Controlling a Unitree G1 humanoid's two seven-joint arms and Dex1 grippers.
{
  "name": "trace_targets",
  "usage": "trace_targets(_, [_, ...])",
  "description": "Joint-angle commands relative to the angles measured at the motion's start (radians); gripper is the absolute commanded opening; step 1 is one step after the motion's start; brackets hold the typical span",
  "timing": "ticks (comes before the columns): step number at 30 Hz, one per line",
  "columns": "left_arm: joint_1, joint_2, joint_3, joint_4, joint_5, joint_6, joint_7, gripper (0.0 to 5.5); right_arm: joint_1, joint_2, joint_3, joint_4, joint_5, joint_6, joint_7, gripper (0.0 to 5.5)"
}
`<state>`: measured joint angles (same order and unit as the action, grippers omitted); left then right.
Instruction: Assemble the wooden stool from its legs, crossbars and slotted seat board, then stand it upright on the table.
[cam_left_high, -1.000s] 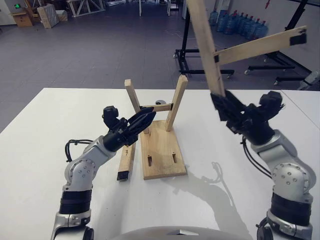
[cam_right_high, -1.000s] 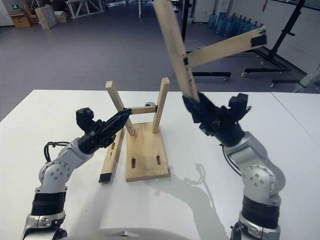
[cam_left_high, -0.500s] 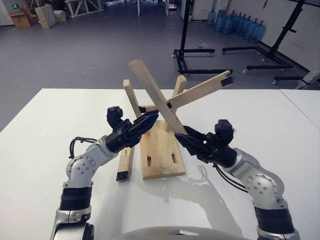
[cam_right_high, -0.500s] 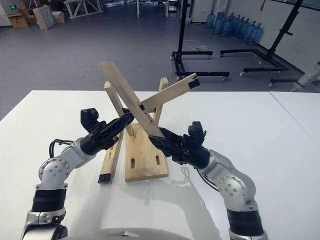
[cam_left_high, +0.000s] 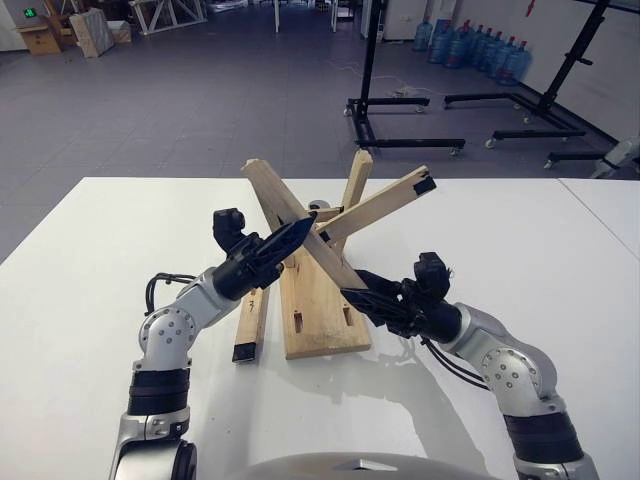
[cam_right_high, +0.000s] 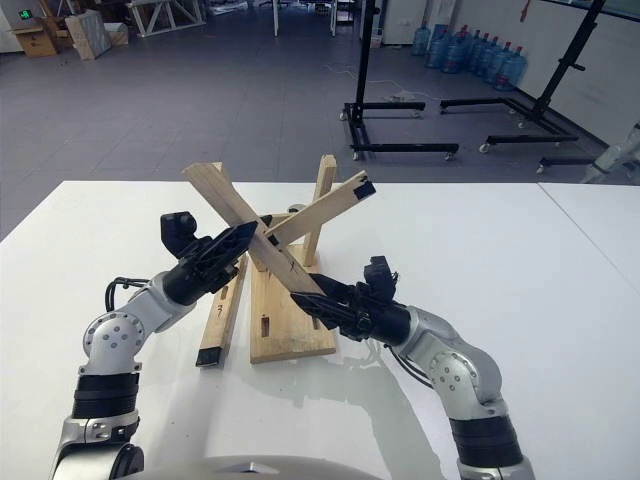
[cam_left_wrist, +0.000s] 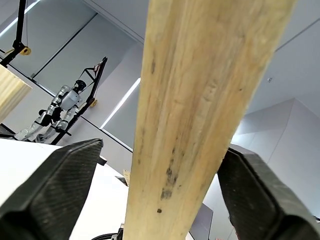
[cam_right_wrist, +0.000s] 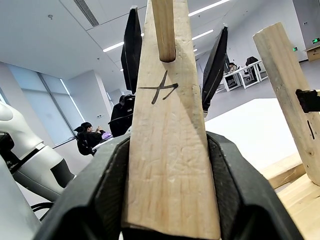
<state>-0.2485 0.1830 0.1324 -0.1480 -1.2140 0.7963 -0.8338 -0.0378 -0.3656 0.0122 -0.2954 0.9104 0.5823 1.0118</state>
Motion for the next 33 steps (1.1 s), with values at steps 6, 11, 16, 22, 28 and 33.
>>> trace_targets(6, [0.003,-0.011,0.019,0.011,-0.003,-0.017,-0.035,2.5,-0.011,-0.007,0.024,0.015,-0.058,-0.037,0.026,2.04])
trace_targets(11, [0.006,0.005,0.009,0.02,0.031,-0.013,-0.049,2.24,-0.018,-0.004,0.02,0.016,-0.072,-0.048,0.023,2.04])
trace_targets(16, [0.011,0.004,-0.003,0.027,0.048,-0.012,-0.052,2.22,-0.018,0.005,0.022,0.024,-0.098,-0.063,0.007,2.04])
trace_targets(22, [-0.015,0.002,0.005,0.061,0.088,-0.038,-0.014,2.22,-0.028,0.005,0.031,0.055,-0.14,-0.047,-0.029,2.51])
trace_targets(28, [-0.02,0.023,0.054,0.084,0.122,-0.08,-0.004,2.08,0.057,-0.054,-0.04,0.076,-0.127,-0.016,-0.036,3.22])
trace_targets(33, [-0.039,0.076,0.124,0.083,0.15,-0.146,-0.035,2.07,0.147,-0.101,-0.162,0.066,-0.09,-0.018,-0.055,3.22])
